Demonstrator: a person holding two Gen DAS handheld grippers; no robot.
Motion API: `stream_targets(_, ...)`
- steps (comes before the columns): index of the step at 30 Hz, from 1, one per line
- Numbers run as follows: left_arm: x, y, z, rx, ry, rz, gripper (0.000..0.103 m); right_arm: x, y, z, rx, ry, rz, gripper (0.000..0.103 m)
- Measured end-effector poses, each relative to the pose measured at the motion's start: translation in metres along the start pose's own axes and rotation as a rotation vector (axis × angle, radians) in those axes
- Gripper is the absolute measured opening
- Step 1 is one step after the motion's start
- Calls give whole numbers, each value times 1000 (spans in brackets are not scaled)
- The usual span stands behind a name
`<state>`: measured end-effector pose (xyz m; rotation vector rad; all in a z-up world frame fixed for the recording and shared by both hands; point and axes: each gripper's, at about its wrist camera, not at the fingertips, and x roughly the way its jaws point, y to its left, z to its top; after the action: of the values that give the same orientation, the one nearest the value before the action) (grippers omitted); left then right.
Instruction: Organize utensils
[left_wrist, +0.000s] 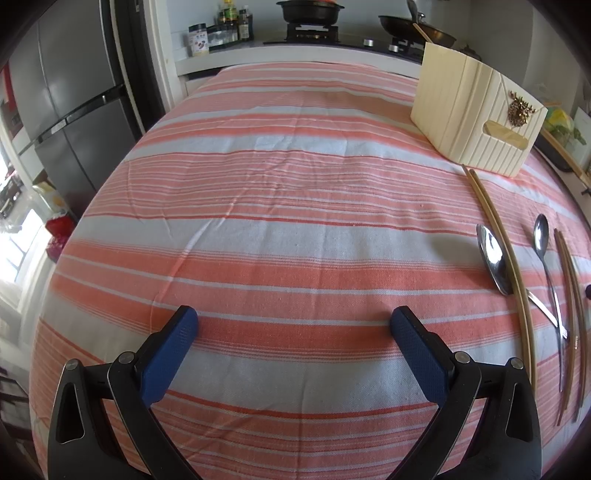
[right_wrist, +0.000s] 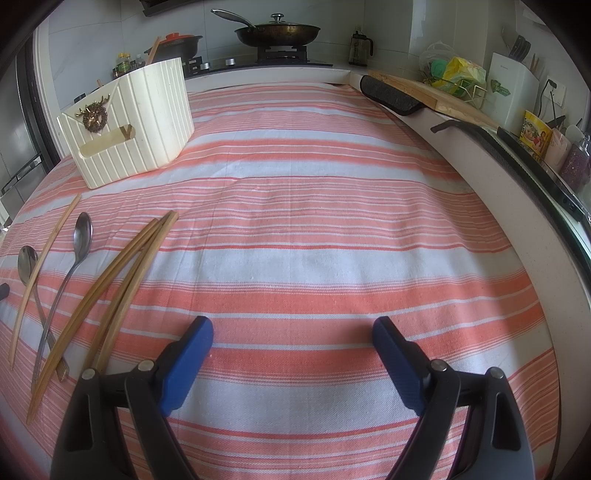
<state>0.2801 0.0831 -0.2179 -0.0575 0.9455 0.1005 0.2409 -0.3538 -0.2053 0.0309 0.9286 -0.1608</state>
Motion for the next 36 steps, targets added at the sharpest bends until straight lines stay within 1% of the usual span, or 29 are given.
stream_targets(12, -2, 1, -1, -1, -1, -2, 103, 0, 0, 0, 0, 0, 0, 90)
stream_targets(16, -3, 1, -2, 12, 7, -14, 103, 0, 0, 0, 0, 0, 0, 90)
stream_targets(20, -8, 5, -2, 6, 10, -63, 103, 0, 0, 0, 0, 0, 0, 90)
stream_targets(21, -13, 7, -5, -15, 9, -96, 102, 0, 0, 0, 0, 0, 0, 90)
stream_targets(23, -32, 9, -12, -55, 6, -199, 102, 0, 0, 0, 0, 1, -1, 90)
stream_targets(24, -43, 6, -16, -66, -8, -244, 102, 0, 1, 0, -1, 1, -2, 90)
stream_targets(26, -64, -4, -23, -60, -51, -284, 103, 0, 2, 0, -5, 2, -5, 91)
stream_targets(28, -75, -22, -27, -17, -64, -278, 103, 3, 1, 2, -2, 7, 0, 94)
stream_targets(29, -76, -32, -29, 3, -57, -267, 103, 4, 1, 3, 1, 13, 7, 98)
stream_targets(30, -76, -42, -30, 18, -49, -260, 103, 6, 2, 5, -3, 18, 6, 100)
stream_targets(33, -71, -65, -34, 39, -42, -239, 103, 2, 4, 4, -4, 17, -13, 98)
stream_targets(34, -69, -68, -34, 41, -38, -235, 103, -4, 6, 3, 7, 9, -31, 98)
stream_targets(35, -68, -71, -33, 39, -35, -236, 103, -16, 10, 1, 18, -20, -20, 98)
stream_targets(36, -66, -73, -32, 36, -36, -245, 103, -29, 17, 0, 22, -56, 24, 98)
